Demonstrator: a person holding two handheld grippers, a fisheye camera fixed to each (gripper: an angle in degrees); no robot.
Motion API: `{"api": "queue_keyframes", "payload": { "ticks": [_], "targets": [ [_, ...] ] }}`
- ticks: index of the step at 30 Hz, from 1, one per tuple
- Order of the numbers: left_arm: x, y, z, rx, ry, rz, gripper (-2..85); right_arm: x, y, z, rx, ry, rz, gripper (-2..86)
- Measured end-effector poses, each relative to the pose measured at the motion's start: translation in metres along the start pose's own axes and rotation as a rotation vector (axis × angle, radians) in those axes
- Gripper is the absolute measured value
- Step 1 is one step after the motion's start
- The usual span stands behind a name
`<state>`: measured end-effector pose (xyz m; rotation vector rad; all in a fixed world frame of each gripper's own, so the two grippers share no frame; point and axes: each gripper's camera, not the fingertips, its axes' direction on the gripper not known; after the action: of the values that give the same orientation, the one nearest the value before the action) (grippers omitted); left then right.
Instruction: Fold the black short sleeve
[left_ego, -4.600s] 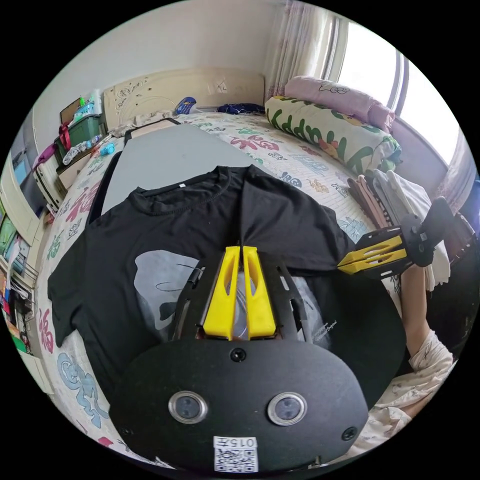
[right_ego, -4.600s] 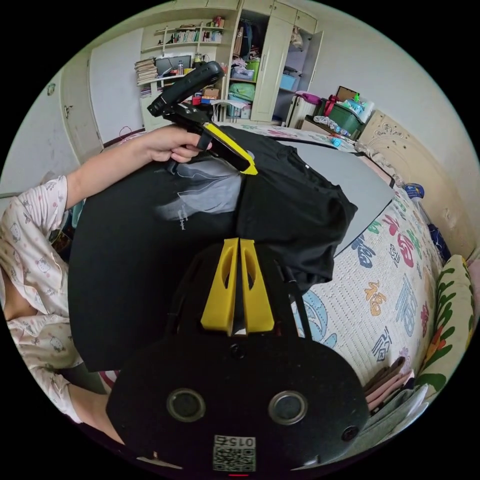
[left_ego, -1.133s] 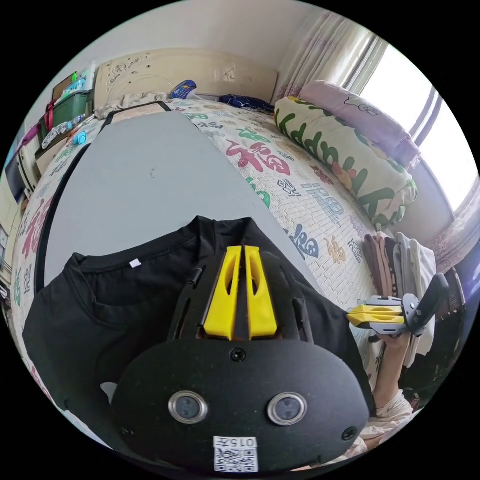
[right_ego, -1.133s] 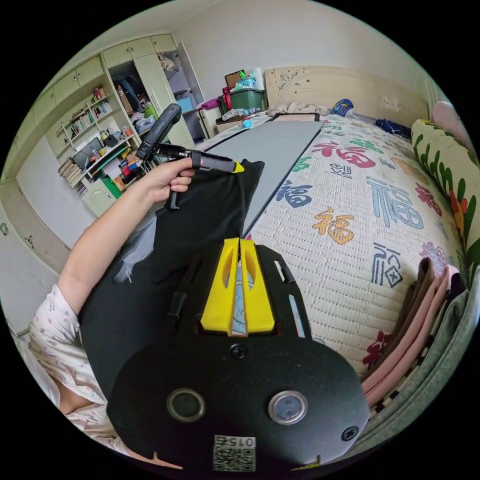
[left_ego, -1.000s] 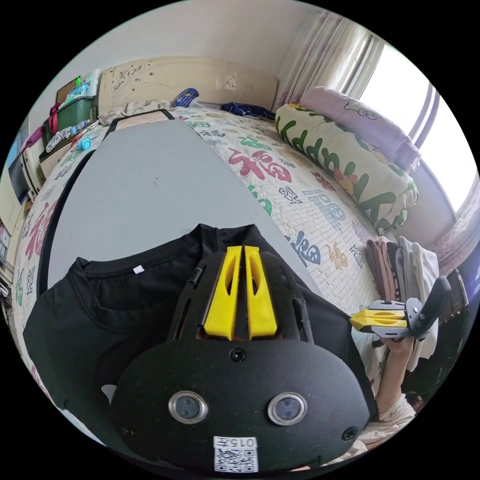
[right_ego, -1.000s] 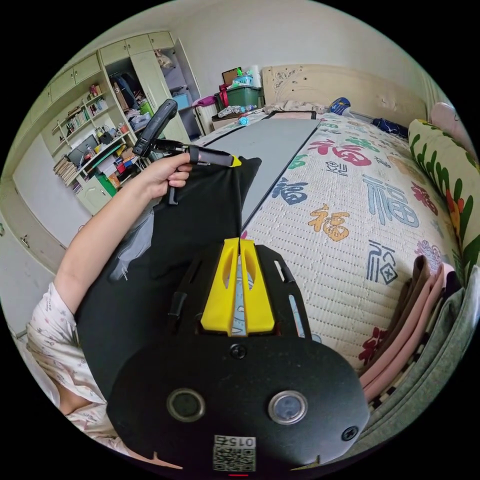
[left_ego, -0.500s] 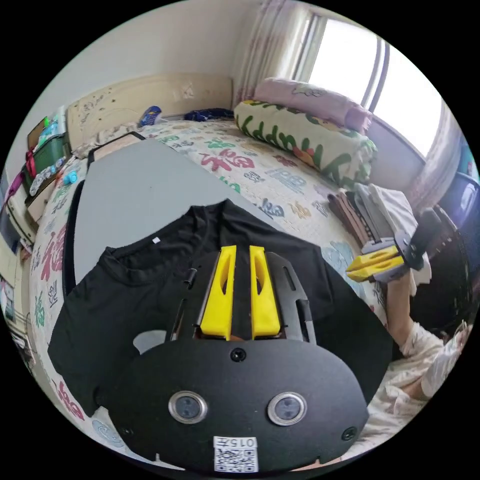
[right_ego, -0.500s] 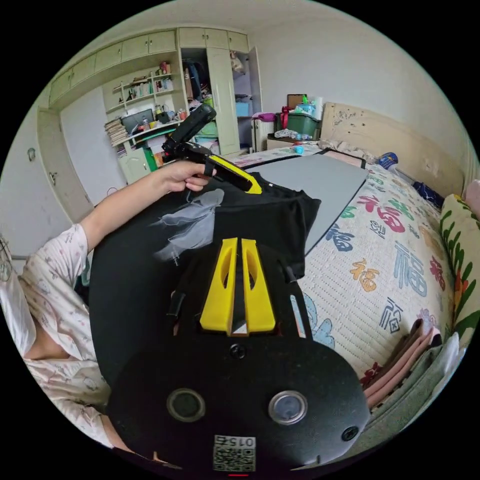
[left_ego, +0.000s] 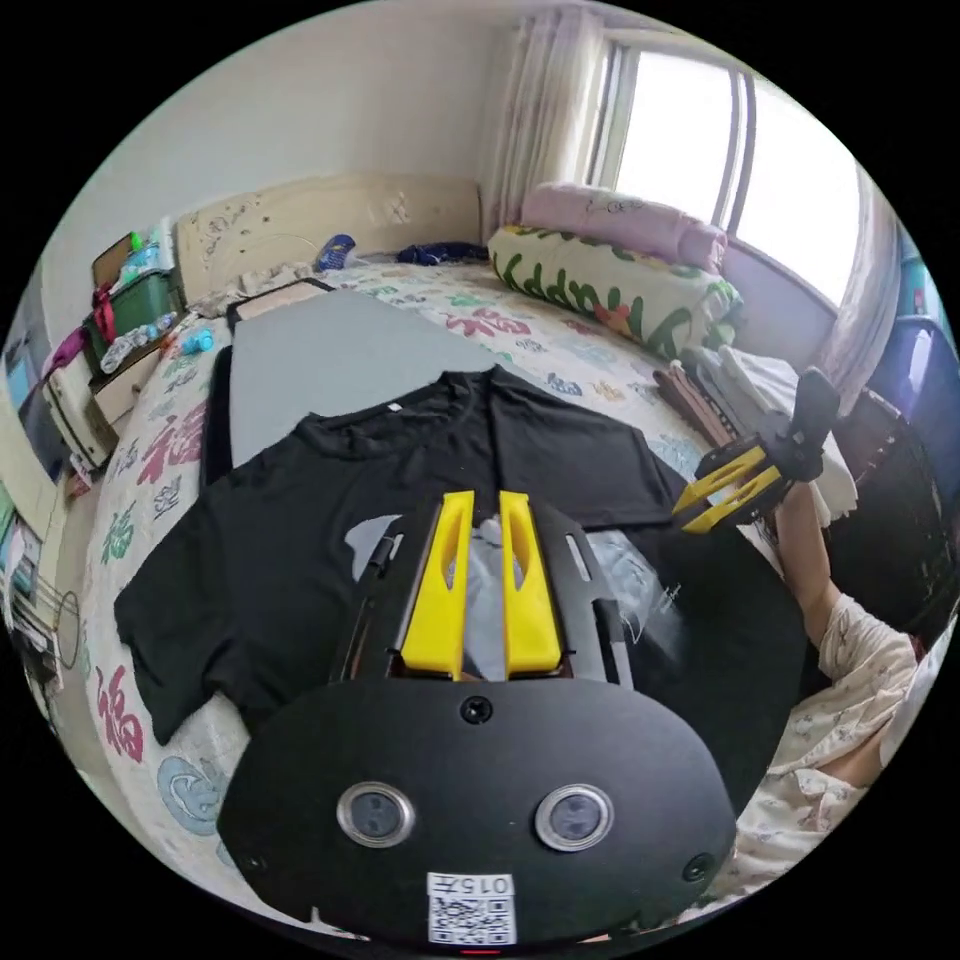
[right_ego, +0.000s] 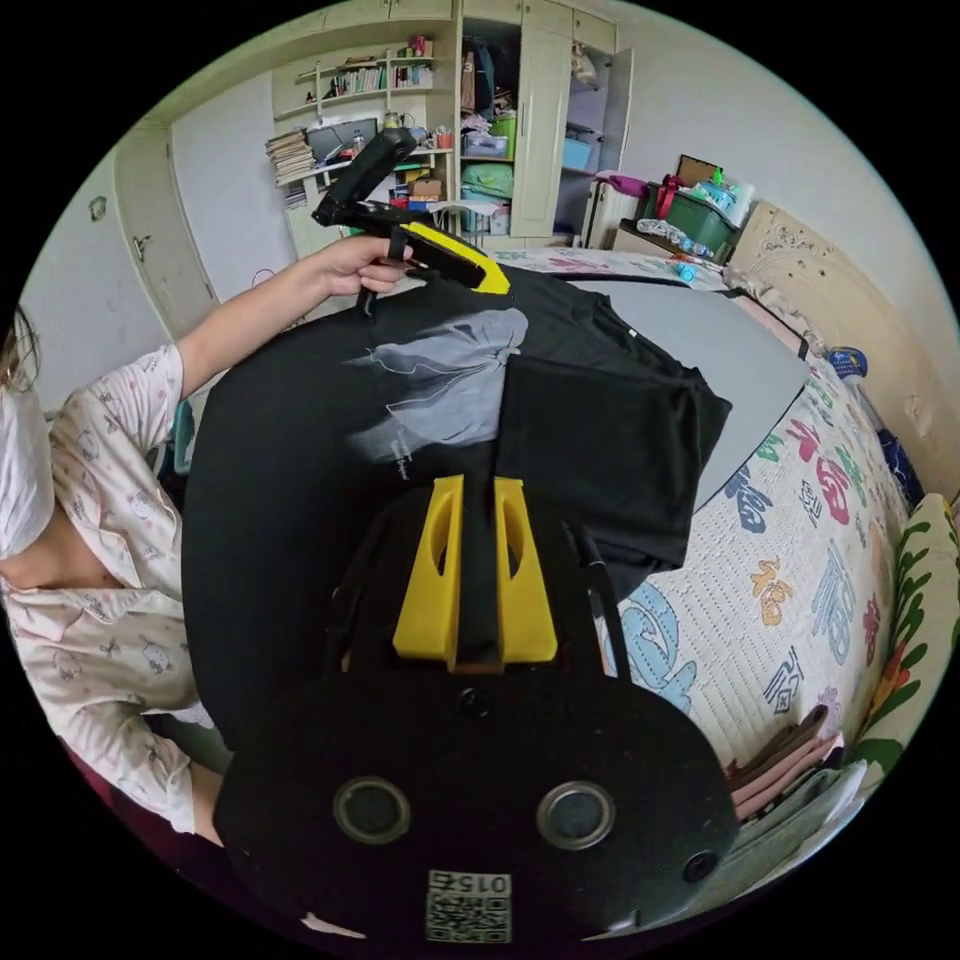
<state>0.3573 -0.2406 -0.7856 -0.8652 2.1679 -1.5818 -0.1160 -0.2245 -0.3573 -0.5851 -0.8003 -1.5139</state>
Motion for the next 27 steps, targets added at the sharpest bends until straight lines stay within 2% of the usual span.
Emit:
{"api": "queue_keyframes", "payload": {
  "ticks": [2,4,8,11,14,18,21,25,27],
  "targets": [
    [-0.037,0.056,-0.051,0.091,-0.060,-0.115,7.5,-0.011,-0.010,-0.004,0.085,0.055,0.009,5.7],
    [-0.086,0.152,-0.108,0.189,-0.149,-0.271,10.3,-0.021,-0.038,0.010,0.141,0.098,0.045,5.6],
    [-0.124,0.301,-0.138,0.269,-0.238,-0.475,12.9,-0.039,-0.117,0.059,0.041,0.142,0.036,6.9],
    [-0.143,0.395,-0.100,0.216,-0.214,-0.613,16.4,-0.055,-0.197,0.105,0.049,0.098,0.034,7.9],
    [-0.156,0.477,-0.033,0.171,-0.072,-0.770,18.3,-0.071,-0.278,0.165,0.056,0.059,0.033,8.0],
    [-0.112,0.563,-0.005,0.275,-0.069,-0.901,16.3,-0.087,-0.386,0.266,0.013,0.020,0.019,8.1],
    [-0.088,0.604,0.012,0.302,-0.070,-0.967,12.5,-0.089,-0.443,0.346,-0.058,0.049,0.044,8.4],
    [-0.080,0.670,0.039,0.399,0.047,-1.098,2.5,-0.078,-0.495,0.442,-0.173,0.086,0.119,9.8],
    [-0.078,0.682,0.048,0.429,0.082,-1.115,0.8,-0.072,-0.509,0.473,-0.222,0.106,0.150,9.9]
  ]
}}
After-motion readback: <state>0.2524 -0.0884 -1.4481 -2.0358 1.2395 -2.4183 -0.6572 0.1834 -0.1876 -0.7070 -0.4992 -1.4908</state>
